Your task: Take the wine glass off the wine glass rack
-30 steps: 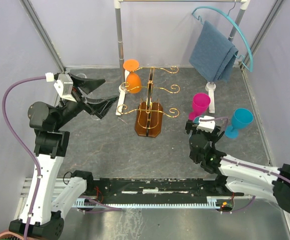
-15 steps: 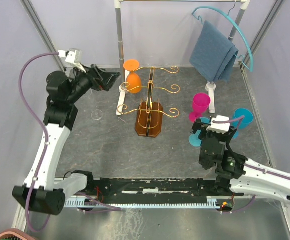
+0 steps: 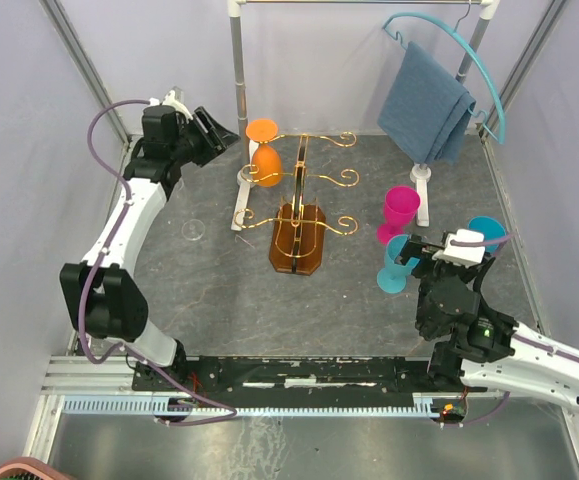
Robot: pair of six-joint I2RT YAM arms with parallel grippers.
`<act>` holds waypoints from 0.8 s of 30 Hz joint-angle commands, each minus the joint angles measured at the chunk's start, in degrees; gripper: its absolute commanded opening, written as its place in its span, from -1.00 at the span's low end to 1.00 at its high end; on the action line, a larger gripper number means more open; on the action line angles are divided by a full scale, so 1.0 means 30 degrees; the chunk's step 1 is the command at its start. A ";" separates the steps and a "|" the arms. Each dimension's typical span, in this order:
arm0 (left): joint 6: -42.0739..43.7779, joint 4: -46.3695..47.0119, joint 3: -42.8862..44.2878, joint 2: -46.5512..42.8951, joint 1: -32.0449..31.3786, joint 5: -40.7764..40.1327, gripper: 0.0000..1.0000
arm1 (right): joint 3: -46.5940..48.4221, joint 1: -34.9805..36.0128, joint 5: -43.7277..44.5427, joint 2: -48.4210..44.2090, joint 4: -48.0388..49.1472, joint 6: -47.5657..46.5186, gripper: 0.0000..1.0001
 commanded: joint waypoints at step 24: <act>-0.5136 0.4728 0.3120 0.4618 -0.0497 0.1628 0.12 | 0.0403 0.0089 -0.0104 -0.1261 -0.1279 0.0300 0.97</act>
